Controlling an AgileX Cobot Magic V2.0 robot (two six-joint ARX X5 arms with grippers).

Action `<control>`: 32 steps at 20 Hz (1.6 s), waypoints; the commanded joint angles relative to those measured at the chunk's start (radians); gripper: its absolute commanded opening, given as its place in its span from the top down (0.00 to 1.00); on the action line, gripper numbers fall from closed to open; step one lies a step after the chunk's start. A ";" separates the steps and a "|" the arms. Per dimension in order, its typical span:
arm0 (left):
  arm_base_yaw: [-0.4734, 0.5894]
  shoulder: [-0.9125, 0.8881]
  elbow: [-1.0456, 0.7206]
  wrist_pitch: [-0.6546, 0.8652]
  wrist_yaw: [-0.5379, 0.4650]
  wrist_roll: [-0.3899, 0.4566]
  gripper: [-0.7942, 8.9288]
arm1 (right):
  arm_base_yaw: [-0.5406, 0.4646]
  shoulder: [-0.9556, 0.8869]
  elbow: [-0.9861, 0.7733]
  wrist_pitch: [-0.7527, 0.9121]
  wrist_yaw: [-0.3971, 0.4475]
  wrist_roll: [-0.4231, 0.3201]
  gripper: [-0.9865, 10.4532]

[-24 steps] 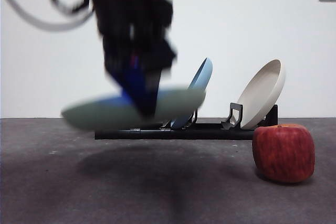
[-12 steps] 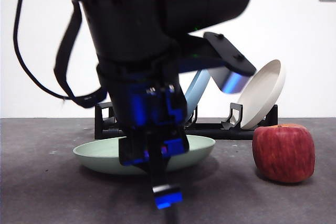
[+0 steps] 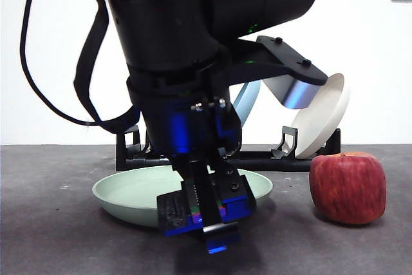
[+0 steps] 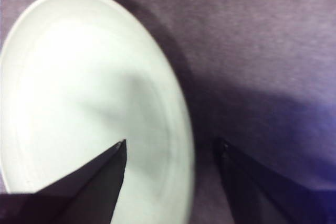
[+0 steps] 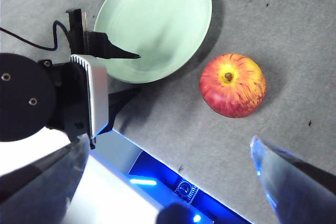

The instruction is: Take the green plate from the plate rack,put the plate on the table,take the apple from the table,put the apple in the plate

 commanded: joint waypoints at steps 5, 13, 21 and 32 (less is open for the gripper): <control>-0.006 -0.148 0.071 -0.154 0.016 -0.094 0.62 | 0.002 0.002 0.002 0.010 0.004 0.006 0.31; -0.005 -0.420 0.278 -0.452 0.092 -0.223 0.62 | 0.008 0.107 0.002 0.132 0.113 0.014 0.31; -0.004 -0.642 0.396 -0.507 0.171 -0.285 0.63 | 0.122 0.423 0.002 0.286 0.281 0.013 0.31; -0.004 -0.663 0.396 -0.579 0.167 -0.325 0.63 | 0.246 0.681 0.002 0.395 0.393 0.018 0.31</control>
